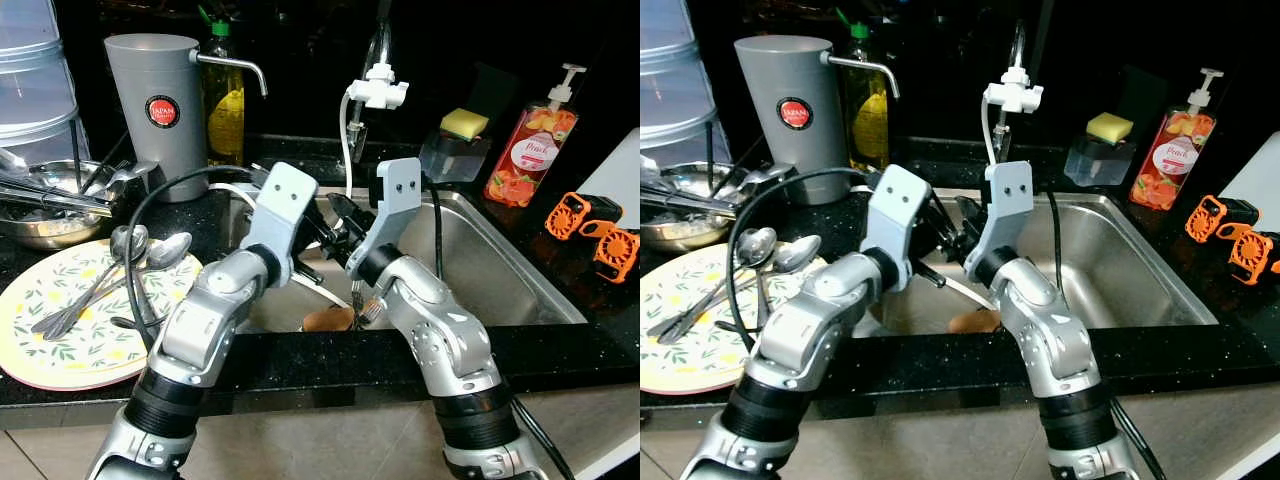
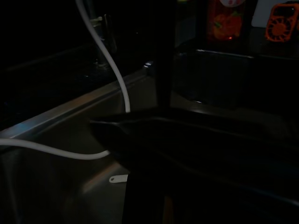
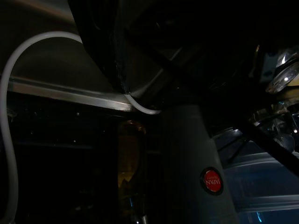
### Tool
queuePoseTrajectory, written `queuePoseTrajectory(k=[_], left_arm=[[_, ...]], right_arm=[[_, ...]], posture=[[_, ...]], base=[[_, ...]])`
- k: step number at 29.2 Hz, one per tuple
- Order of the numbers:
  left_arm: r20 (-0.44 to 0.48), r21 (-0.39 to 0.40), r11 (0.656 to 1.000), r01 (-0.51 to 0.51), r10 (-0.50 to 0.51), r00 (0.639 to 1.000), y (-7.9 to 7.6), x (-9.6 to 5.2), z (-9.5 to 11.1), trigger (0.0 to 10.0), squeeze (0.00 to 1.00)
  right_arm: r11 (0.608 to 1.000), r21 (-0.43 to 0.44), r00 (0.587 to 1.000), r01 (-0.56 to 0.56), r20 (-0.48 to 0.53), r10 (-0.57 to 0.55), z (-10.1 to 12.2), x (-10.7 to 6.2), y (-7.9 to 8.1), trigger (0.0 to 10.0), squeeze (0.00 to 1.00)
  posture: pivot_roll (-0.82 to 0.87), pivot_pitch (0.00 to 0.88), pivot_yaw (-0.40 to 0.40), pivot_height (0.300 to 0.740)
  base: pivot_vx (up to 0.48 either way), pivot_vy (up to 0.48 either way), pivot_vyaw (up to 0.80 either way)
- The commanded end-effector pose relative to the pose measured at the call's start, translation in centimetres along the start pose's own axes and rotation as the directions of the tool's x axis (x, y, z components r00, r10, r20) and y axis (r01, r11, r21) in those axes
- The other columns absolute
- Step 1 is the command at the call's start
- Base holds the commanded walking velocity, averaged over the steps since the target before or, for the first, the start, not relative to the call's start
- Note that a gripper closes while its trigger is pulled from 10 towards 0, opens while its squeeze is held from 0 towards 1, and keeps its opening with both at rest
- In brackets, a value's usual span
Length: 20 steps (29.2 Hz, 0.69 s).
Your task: Kitchen organization
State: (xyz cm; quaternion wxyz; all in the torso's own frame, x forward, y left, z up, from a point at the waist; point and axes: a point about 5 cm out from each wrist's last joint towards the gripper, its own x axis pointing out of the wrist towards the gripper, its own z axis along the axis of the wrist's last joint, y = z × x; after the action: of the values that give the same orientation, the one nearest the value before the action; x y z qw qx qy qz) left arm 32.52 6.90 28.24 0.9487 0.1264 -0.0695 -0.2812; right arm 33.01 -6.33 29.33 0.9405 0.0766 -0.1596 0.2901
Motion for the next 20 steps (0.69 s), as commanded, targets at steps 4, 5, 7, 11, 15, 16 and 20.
queuePoseTrajectory(k=[4, 5, 7, 11, 15, 16, 20], left_arm=[[-0.001, -0.015, 0.999, 0.04, -0.04, 0.999, -0.96, -0.03, -0.17, 10.0, 0.0], [-0.001, -0.016, 0.999, 0.039, -0.039, 0.999, -0.92, -0.04, -0.16, 10.0, 0.0], [-0.001, -0.014, 0.999, 0.037, -0.037, 0.999, -0.9, -0.08, -0.16, 10.0, 0.0], [-0.001, -0.012, 0.999, 0.037, -0.037, 0.999, -0.9, -0.1, -0.17, 10.0, 0.0], [0.004, 0.003, 0.999, 0.033, -0.033, 0.999, -0.84, -0.14, -0.12, 10.0, 0.0], [0.011, 0.013, 1.0, 0.027, -0.027, 1.0, -0.8, -0.18, -0.04, 10.0, 0.0], [0.073, 0.05, 0.999, -0.002, -0.002, 0.997, -0.61, -0.42, 0.52, 10.0, 0.29]], right_arm=[[1.0, 0.009, 0.999, 0.018, 0.031, -0.018, 0.43, -0.08, -0.54, 3.0, 0.0], [1.0, 0.01, 0.999, 0.014, 0.033, -0.014, 0.4, -0.12, -0.49, 0.0, 0.0], [1.0, 0.016, 0.999, 0.02, 0.036, -0.02, 0.39, -0.13, -0.56, 0.0, 0.0], [1.0, 0.015, 0.999, 0.021, 0.037, -0.022, 0.36, -0.12, -0.67, 0.0, 0.0], [1.0, 0.009, 0.999, 0.029, 0.029, -0.029, 0.23, -0.11, -0.87, 0.0, 0.0], [0.999, 0.002, 0.999, 0.036, 0.022, -0.036, 0.1, -0.11, -0.99, 0.0, 0.0], [0.998, -0.021, 0.998, 0.065, -0.009, -0.065, -0.51, -0.09, -1.4, 0.0, 0.0]], posture=[[0.09, 0.089, -0.074, 0.74], [0.09, 0.091, -0.074, 0.74], [0.09, 0.091, -0.074, 0.74], [0.09, 0.091, -0.074, 0.74], [0.09, 0.091, -0.074, 0.74], [0.09, 0.091, -0.074, 0.74], [0.09, 0.091, -0.074, 0.74]], base=[[0.0, 0.0, 0.0], [0.0, 0.0, 0.0], [0.0, 0.0, 0.0], [0.0, 0.0, 0.0], [0.0, 0.0, 0.0], [0.0, 0.0, 0.0], [0.0, 0.0, 0.0]])
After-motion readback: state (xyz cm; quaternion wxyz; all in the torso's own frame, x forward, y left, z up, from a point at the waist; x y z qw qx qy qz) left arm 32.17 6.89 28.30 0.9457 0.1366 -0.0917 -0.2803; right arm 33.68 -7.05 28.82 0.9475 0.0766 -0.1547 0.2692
